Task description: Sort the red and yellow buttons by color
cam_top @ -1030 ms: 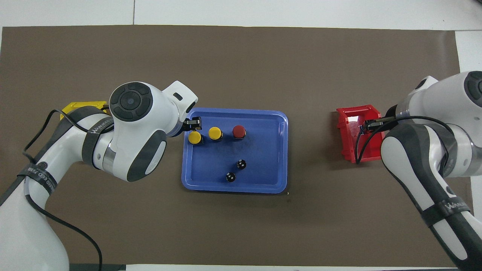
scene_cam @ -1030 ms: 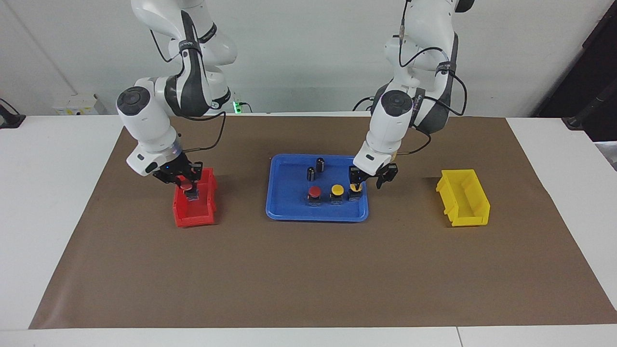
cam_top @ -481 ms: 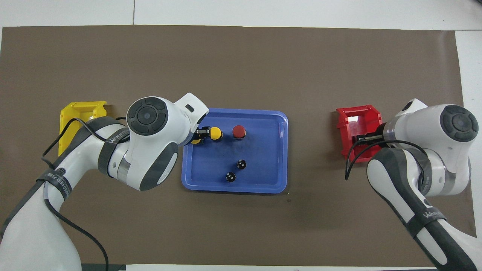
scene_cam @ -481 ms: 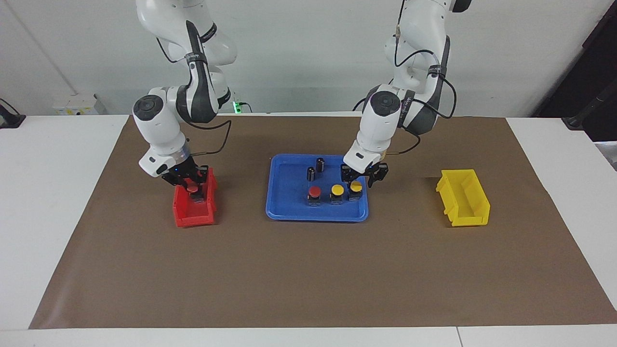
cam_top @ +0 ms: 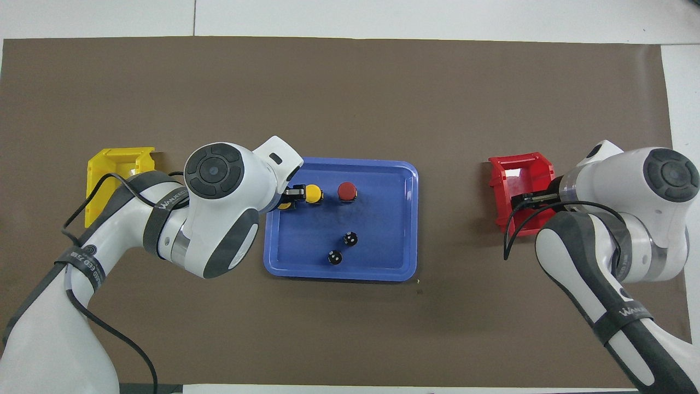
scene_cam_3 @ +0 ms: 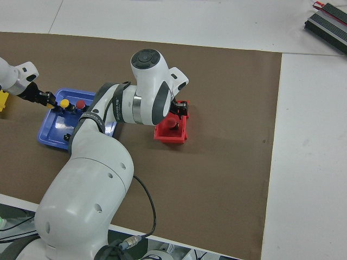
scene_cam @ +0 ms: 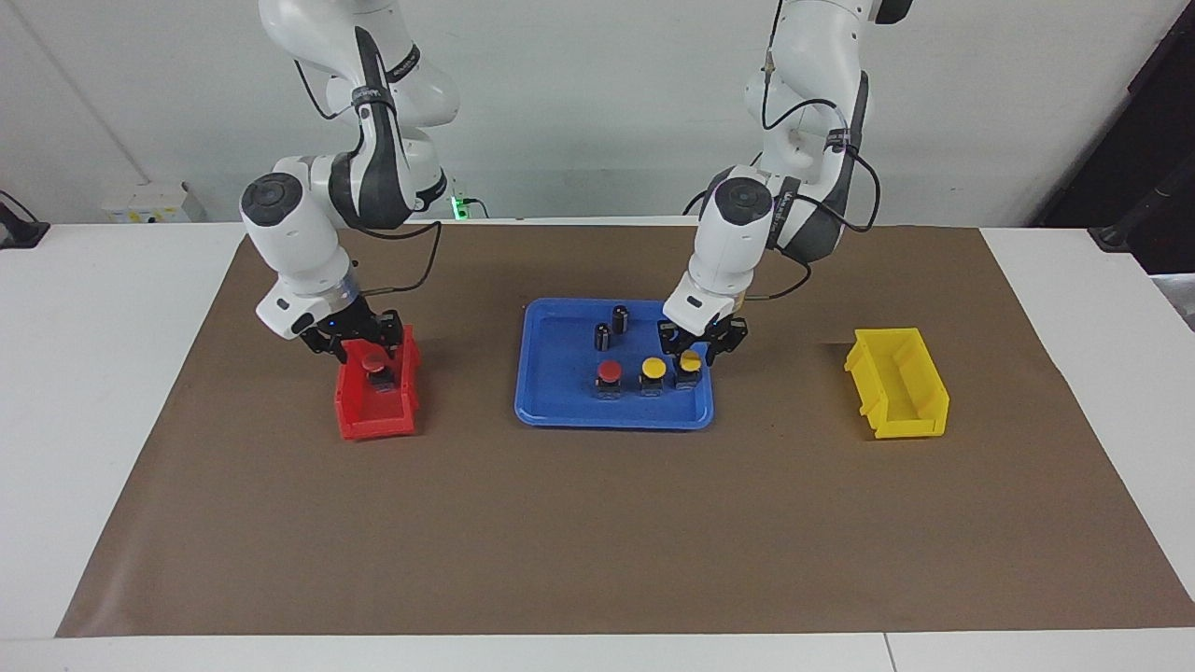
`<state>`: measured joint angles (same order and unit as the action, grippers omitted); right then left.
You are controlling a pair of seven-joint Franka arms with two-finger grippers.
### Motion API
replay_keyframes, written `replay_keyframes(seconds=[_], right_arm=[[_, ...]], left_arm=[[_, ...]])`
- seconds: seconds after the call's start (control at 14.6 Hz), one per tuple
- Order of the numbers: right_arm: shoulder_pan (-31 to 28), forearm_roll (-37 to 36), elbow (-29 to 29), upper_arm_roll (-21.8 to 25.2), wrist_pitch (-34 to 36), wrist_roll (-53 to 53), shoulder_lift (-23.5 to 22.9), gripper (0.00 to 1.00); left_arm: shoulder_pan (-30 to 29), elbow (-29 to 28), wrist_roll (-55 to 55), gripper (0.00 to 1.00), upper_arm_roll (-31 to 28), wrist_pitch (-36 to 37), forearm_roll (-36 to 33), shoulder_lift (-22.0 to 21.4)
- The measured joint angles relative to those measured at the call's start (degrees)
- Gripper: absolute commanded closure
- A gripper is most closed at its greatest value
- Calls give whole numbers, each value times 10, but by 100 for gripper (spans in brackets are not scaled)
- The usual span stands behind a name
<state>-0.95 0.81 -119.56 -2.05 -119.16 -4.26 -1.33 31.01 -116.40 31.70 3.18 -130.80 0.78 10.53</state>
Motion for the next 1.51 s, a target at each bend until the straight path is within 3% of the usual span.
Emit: replay_keyframes(seconds=[0.07, 0.34, 0.62, 0.82, 1.1, 1.51], right_arm=[[0, 0, 34, 0, 35, 0, -1, 0], [1, 0, 135, -6, 153, 0, -2, 0], [16, 2, 192, -27, 190, 54, -8, 0], [98, 3, 205, -36, 145, 173, -34, 0], [208, 2, 206, -40, 39, 315, -95, 0], [296, -34, 206, -40, -42, 411, -177, 7]], left_arm=[[2, 0, 5, 99, 0, -2, 0, 0], [1, 26, 14, 99, -4, 23, 0, 0], [-35, 133, -11, 99, -13, 194, 0, -15], [-118, 169, -124, 99, -18, 251, 0, -28], [-236, 169, -305, 99, -22, 279, 0, -34], [-319, 134, -413, 99, -23, 277, 0, -45]])
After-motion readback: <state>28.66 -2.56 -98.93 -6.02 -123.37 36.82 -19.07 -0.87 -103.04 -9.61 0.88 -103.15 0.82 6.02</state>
